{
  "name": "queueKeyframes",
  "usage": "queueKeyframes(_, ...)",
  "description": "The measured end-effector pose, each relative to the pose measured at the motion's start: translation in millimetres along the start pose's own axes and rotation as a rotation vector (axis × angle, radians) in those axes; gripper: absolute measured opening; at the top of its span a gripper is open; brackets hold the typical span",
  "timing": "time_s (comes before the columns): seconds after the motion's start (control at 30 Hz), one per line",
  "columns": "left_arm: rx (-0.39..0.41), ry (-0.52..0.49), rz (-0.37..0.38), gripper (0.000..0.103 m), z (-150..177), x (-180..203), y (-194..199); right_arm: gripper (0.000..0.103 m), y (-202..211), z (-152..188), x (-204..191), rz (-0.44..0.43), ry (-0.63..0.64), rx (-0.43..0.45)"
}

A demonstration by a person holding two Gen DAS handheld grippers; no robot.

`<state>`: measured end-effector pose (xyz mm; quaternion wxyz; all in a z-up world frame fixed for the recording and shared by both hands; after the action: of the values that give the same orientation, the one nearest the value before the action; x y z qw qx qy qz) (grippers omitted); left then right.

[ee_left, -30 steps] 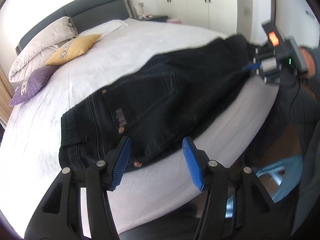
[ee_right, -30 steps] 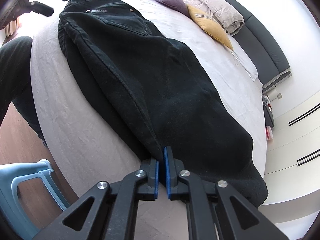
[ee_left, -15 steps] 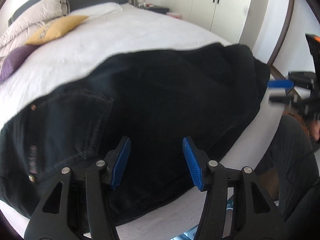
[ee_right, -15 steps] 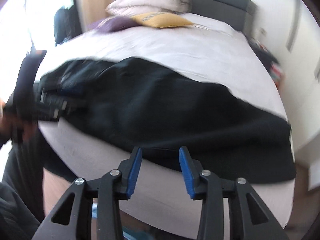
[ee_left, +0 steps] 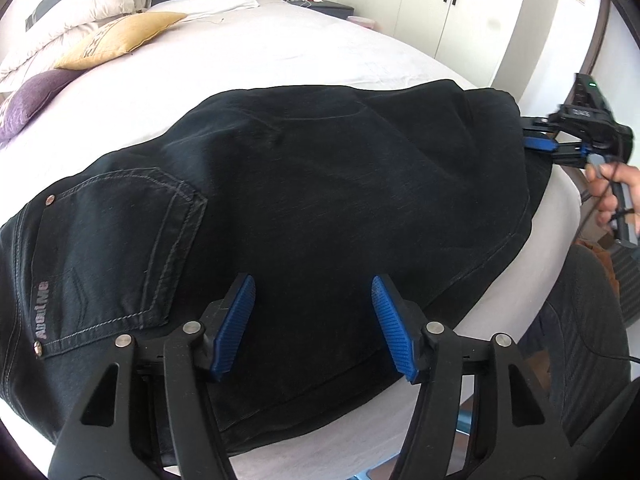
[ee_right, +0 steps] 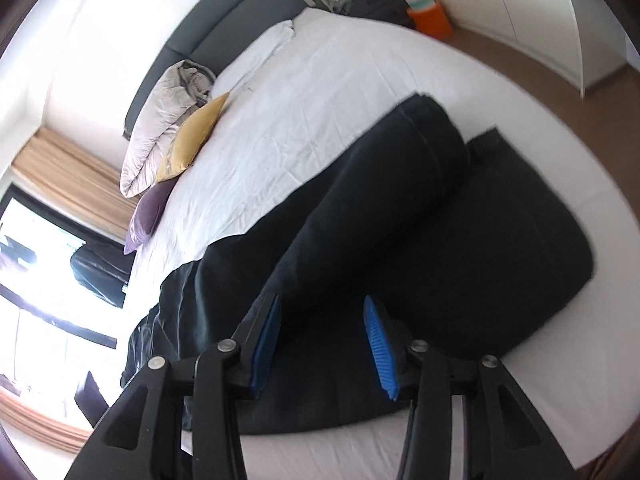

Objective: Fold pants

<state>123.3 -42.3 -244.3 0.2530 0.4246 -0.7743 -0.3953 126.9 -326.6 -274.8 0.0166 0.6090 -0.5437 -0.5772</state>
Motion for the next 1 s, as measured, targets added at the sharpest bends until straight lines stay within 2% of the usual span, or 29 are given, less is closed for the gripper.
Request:
queueKeyframes(0.07, -0.001, -0.003, 0.002, 0.06, -0.1, 2.6, -3.1, 0.047, -9.4, -4.8, 5.3, -0.044, -0.073, 0.004)
queueKeyframes(0.13, -0.002, -0.004, 0.003, 0.061, 5.4, 3.7, -2.3, 0.042, -17.2, -8.7, 4.1, -0.079, -0.121, 0.019)
queueKeyframes(0.2, -0.001, -0.003, 0.006, 0.062, 5.7, 5.5, -4.1, 0.028, -21.1, -18.0, 3.7, -0.077, -0.124, 0.022)
queueKeyframes(0.27, 0.001, 0.0, 0.009, 0.063, 4.8, 6.5, -6.1, 0.011, -23.6, -22.2, 2.7, -0.06, -0.119, 0.017)
queueKeyframes(0.33, 0.004, 0.003, 0.008, 0.063, 6.7, 5.6, -5.1, 0.009, -20.8, -29.0, -3.6, -0.047, -0.103, 0.018)
queueKeyframes(0.47, 0.006, 0.007, 0.01, 0.064, 8.2, 7.2, -6.9, 0.008, -1.0, -40.1, -27.6, 0.072, 0.001, 0.016)
queueKeyframes(0.57, 0.007, 0.008, 0.01, 0.064, 7.5, 7.2, -8.7, 0.008, 14.2, -50.9, -43.7, 0.171, 0.034, -0.005)
queueKeyframes(0.63, 0.008, 0.009, 0.007, 0.065, 7.4, 7.2, -9.2, 0.008, 20.6, -58.5, -57.1, 0.203, 0.048, -0.02)
queueKeyframes(0.7, 0.006, 0.012, 0.003, 0.066, 7.3, 6.5, -9.4, 0.014, 21.3, -67.6, -71.2, 0.24, 0.066, -0.036)
queueKeyframes(0.73, 0.004, 0.013, 0.0, 0.066, 6.8, 7.0, -10.1, 0.027, 22.0, -71.6, -73.6, 0.249, 0.063, -0.045)
queueKeyframes(0.77, 0.002, 0.013, -0.001, 0.066, 6.6, 7.3, -10.6, 0.05, 23.5, -77.7, -76.1, 0.237, 0.048, -0.041)
queueKeyframes(0.83, -0.001, 0.015, -0.001, 0.066, 5.8, 7.9, -11.3, 0.077, 28.5, -90.6, -75.4, 0.24, 0.02, 0.01)
queueKeyframes(0.9, -0.002, 0.014, 0.0, 0.066, 5.4, 8.9, -12.1, 0.081, 45.0, -99.0, -57.0, 0.275, -0.013, 0.087)
queueKeyframes(1.0, -0.002, 0.014, -0.001, 0.066, 3.9, 8.2, -13.7, 0.081, 64.1, -90.2, -11.2, 0.207, -0.144, 0.097)
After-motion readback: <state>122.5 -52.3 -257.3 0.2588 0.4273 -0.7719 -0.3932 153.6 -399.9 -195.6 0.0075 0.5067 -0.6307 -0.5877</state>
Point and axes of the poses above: each gripper's, at about its wrist camera, not at the fingertips, and y roughly against the way its jaws point, x to its right, z to its underside, the point moved 10 cm from there along -y, roughly the way its jaws point, and after that the axes turned 2 degrees about -y, right-handed, at the moved point
